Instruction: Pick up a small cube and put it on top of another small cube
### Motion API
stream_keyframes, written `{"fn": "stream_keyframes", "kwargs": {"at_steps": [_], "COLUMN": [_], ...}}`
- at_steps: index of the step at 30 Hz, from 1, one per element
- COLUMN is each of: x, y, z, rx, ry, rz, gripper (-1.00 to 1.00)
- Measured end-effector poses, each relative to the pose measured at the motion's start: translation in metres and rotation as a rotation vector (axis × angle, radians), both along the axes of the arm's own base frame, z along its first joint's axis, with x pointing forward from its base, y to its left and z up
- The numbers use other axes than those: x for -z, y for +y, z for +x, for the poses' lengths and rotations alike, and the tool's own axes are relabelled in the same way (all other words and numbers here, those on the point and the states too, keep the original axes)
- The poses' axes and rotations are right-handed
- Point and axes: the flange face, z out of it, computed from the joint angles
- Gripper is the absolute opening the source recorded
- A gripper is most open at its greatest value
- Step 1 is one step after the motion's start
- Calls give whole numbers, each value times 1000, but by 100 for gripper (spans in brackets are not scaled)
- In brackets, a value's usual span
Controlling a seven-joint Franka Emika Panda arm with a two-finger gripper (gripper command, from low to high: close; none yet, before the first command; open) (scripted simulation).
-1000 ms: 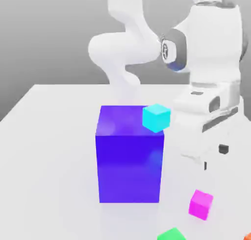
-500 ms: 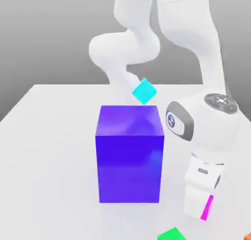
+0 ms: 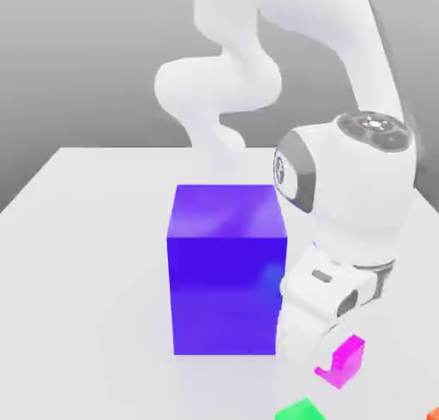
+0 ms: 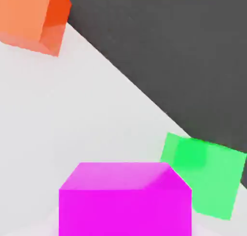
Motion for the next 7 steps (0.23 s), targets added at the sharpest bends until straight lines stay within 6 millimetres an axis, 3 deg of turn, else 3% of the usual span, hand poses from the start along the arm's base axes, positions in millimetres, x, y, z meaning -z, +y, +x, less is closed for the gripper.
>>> {"fn": "stream_keyframes", "kwargs": {"at_steps": [3, 4, 7], "x": [37, 48, 48], "y": [-6, -7, -7], "z": [6, 6, 6], "rx": [23, 24, 24], "ry": [0, 0, 0], "rz": [-1, -1, -1], "gripper": [-100, 100, 100]}}
